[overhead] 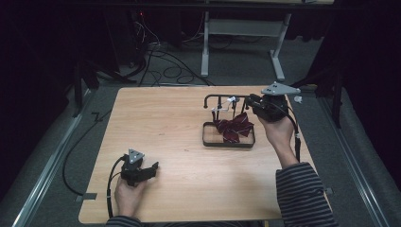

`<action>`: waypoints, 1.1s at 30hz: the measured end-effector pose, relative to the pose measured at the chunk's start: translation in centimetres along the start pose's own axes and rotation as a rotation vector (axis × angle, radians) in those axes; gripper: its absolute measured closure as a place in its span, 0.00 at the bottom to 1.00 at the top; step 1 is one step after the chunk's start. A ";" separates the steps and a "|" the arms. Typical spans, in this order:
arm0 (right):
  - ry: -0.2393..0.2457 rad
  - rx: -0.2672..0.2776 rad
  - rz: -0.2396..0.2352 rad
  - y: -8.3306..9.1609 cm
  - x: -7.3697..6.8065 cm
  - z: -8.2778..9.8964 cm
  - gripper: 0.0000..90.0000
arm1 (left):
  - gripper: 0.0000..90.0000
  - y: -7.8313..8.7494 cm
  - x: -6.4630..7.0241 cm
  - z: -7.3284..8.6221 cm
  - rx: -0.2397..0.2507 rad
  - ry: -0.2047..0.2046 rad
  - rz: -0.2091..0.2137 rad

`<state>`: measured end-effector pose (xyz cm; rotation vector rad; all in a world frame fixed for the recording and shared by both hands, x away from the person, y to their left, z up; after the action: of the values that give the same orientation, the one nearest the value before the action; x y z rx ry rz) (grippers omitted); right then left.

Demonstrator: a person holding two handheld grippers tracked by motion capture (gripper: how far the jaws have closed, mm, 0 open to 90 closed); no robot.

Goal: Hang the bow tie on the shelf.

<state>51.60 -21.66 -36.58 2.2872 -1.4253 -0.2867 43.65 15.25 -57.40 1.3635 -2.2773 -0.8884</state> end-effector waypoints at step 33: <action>-0.082 0.022 -0.013 3.8 1.6 3.0 0.76 | 0.32 0.0 0.0 0.0 0.002 0.002 0.003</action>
<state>48.12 -25.29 -37.44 2.3273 -1.4610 -0.3747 43.65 15.25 -57.39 1.3612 -2.2785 -0.8846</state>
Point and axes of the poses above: each handheld gripper's, and its own axes: y roughly backward along the jaws, z roughly out of its underside, x roughly to its right, the point moved 10 cm from there along -y, roughly forward along the jaws, and after that the axes turned 5 degrees about -y, right-handed, at the moved point
